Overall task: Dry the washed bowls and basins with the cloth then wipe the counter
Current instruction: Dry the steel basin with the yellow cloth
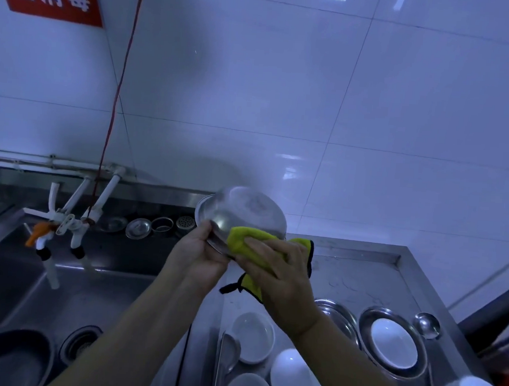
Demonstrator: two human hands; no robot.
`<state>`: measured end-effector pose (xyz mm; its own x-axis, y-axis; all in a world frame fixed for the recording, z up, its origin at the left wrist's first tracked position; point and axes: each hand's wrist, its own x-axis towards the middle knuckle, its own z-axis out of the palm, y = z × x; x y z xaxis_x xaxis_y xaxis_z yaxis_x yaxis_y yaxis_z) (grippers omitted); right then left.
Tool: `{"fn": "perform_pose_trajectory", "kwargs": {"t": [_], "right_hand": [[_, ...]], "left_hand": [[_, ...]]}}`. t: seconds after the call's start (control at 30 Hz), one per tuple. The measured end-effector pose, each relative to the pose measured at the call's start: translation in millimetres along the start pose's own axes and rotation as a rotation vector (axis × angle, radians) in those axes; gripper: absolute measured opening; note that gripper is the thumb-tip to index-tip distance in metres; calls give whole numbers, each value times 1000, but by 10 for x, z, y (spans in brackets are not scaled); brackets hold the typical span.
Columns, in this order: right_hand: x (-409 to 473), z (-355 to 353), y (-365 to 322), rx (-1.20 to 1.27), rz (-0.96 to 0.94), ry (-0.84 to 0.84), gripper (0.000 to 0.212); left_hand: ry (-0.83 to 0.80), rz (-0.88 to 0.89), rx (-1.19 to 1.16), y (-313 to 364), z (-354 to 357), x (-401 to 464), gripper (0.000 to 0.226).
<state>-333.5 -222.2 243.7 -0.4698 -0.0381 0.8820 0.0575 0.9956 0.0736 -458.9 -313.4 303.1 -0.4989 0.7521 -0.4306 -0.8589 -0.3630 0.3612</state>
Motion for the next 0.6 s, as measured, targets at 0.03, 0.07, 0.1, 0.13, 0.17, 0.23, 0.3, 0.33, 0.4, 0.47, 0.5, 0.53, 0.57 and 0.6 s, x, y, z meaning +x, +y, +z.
{"fn": "perform_pose_trajectory", "kwargs": {"t": [0.03,0.07,0.1,0.13,0.17,0.23,0.3,0.33,0.4,0.47,0.5,0.53,0.57,0.6], "right_hand": [[-38,9,50,38,63,39,38],[-65,8,93,101,169,83,37],[-83,8,152,195,317,123,32],[-102,4,222,261,439,154,27],[-111,-2,296,305,516,183,25],[-121,12,467,331,571,164,27],[-88,14,621,395,695,85,33],[-59,16,690,425,764,41,35],[-19,38,828,471,888,-63,38],[-1,61,977,494,979,-105,39],[-8,64,1063,500,1027,-88,38],[-29,55,1154,511,1076,-63,38],[-74,38,1245,515,1122,-43,40],[-143,14,1332,507,1162,-33,42]], "left_hand": [[6,3,12,-8,-18,21,28],[14,3,21,-11,-35,31,29],[14,-3,19,-12,-50,46,30],[9,-8,18,-16,-64,57,31],[2,-10,32,-30,-76,70,32],[11,2,100,-57,-98,128,32],[19,14,224,-91,-112,187,32],[20,26,300,-100,-104,217,32],[35,89,443,-89,-68,322,30],[35,215,600,-40,8,470,25],[29,292,669,-1,54,557,23],[33,371,738,43,95,659,22],[49,440,817,95,117,772,22],[70,494,903,134,124,885,23]]}}
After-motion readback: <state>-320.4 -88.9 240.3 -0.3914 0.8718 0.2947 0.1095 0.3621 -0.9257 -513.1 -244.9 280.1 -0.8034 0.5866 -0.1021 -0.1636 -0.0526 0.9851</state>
